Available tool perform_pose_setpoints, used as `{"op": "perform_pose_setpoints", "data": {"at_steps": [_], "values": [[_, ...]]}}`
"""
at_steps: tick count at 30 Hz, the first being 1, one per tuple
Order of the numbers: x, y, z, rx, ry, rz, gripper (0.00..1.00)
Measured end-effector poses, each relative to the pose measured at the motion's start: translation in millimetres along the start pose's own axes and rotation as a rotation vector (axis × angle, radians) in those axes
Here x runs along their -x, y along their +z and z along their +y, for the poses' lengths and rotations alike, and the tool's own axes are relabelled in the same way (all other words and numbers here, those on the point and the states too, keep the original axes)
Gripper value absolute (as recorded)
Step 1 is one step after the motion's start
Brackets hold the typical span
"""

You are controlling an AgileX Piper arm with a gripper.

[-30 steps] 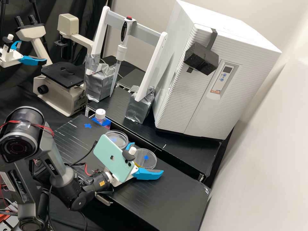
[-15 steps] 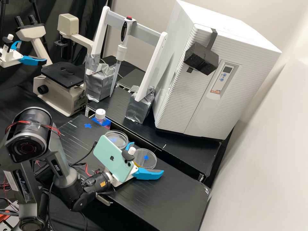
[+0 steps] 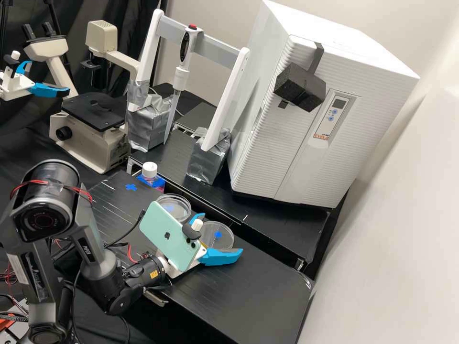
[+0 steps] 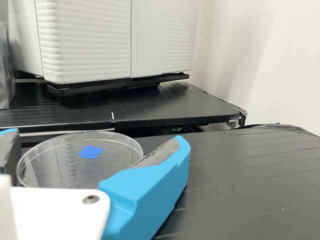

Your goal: Close the lid

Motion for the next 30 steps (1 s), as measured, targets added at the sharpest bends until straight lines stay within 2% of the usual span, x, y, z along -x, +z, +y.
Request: {"op": "perform_pose_setpoints", "data": {"at_steps": [21, 26, 28, 30], "values": [[-2.1, -0.9, -0.6, -0.005, 0.0, 0.007, 0.0], [-0.3, -4.4, 1.5, -0.024, 0.001, 0.009, 0.0], [2.5, -7.9, 3.7, -0.042, -0.005, 0.01, 0.0], [7.2, -16.7, 7.9, -0.046, 0.004, 0.041, 0.0]]}}
